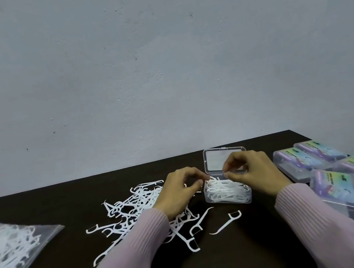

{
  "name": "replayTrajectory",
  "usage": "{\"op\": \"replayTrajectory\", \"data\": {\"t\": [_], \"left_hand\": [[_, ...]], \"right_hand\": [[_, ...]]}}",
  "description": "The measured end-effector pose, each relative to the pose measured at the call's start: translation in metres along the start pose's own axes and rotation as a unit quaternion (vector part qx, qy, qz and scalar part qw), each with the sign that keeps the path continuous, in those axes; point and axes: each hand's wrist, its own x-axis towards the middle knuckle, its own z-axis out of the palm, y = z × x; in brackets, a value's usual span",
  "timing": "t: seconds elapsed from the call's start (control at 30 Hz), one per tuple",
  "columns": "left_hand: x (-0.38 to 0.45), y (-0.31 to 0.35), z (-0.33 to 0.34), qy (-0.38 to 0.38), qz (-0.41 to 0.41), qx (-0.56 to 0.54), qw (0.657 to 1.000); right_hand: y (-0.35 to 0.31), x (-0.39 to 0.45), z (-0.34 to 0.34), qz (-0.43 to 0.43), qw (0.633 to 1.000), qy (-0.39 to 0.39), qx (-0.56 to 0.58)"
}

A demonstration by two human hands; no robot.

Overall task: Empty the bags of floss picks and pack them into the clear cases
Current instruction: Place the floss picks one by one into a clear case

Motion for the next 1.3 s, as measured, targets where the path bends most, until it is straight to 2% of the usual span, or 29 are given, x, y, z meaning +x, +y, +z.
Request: {"op": "replayTrajectory", "data": {"t": [0.07, 0.13, 0.2, 0.27, 0.4, 0.5, 0.7, 0.87, 1.03, 1.13, 1.2, 1.3], "left_hand": [[-0.006, 0.003, -0.008, -0.013, 0.014, 0.023, 1.000], [-0.014, 0.005, -0.017, -0.025, 0.018, 0.045, 0.999], [-0.025, 0.003, -0.029, -0.029, 0.008, 0.054, 0.998], [-0.037, -0.001, -0.040, -0.024, -0.004, 0.056, 0.998], [-0.066, -0.013, -0.064, -0.017, -0.046, 0.058, 0.997], [-0.080, -0.019, -0.080, -0.025, -0.068, 0.069, 0.995], [-0.106, -0.032, -0.102, -0.062, -0.102, 0.089, 0.989], [-0.116, -0.039, -0.098, -0.093, -0.110, 0.115, 0.983], [-0.112, -0.039, -0.092, -0.074, -0.081, 0.098, 0.989], [-0.112, -0.038, -0.090, -0.015, -0.079, 0.084, 0.993], [-0.113, -0.036, -0.090, -0.004, -0.102, 0.110, 0.989], [-0.115, -0.034, -0.090, -0.034, -0.133, 0.148, 0.979]], "right_hand": [[-0.009, -0.002, -0.003, -0.034, 0.998, -0.047, 0.019], [-0.021, -0.004, -0.005, -0.056, 0.989, -0.133, 0.014], [-0.032, -0.005, -0.006, -0.057, 0.972, -0.226, -0.027], [-0.035, -0.005, -0.006, -0.059, 0.953, -0.287, -0.073], [-0.037, -0.006, -0.004, -0.043, 0.923, -0.370, -0.100], [-0.036, -0.006, -0.001, -0.039, 0.909, -0.401, -0.102], [-0.047, -0.010, 0.018, -0.097, 0.925, -0.355, -0.090], [-0.057, -0.012, 0.050, -0.185, 0.938, -0.250, -0.154], [-0.058, -0.011, 0.060, -0.159, 0.940, -0.249, -0.169], [-0.059, -0.009, 0.063, -0.142, 0.933, -0.262, -0.202], [-0.062, -0.008, 0.064, -0.162, 0.934, -0.239, -0.212], [-0.067, -0.010, 0.068, -0.211, 0.929, -0.190, -0.238]]}}
